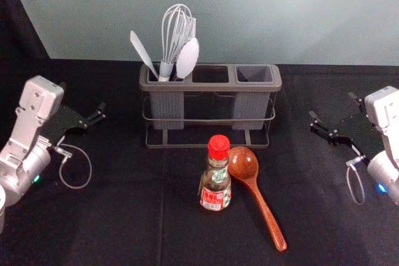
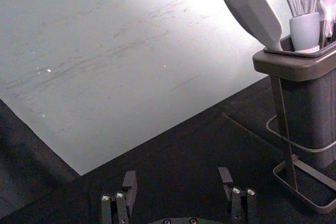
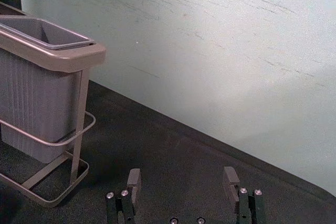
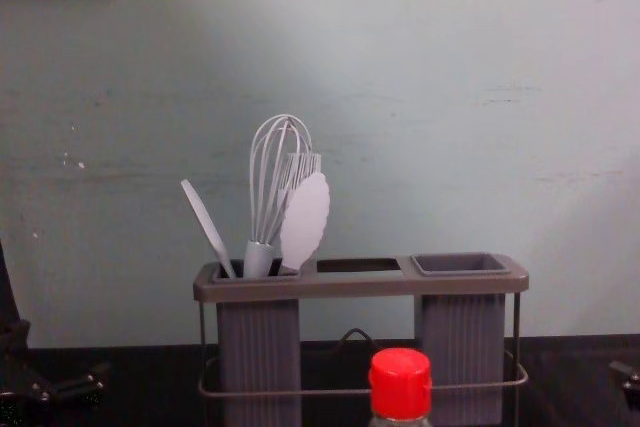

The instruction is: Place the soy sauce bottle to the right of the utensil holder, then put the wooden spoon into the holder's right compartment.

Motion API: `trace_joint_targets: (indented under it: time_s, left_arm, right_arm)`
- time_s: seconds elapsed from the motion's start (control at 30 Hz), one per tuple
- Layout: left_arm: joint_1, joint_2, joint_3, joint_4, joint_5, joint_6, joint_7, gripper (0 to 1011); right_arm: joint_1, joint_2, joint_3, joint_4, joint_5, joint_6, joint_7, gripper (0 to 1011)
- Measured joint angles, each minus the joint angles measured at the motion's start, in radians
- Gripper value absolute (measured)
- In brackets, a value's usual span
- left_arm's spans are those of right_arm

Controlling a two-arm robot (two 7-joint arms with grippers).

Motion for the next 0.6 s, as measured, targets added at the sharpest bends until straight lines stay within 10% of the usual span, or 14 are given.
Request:
trace_joint_targets:
  time_s: [0.6]
  left_arm:
    - [0.000, 0.000, 0.000, 0.000, 0.000, 0.000, 0.000, 1011]
  right_arm:
    - [0.000, 0.000, 0.000, 0.000, 0.000, 0.000, 0.000, 1004]
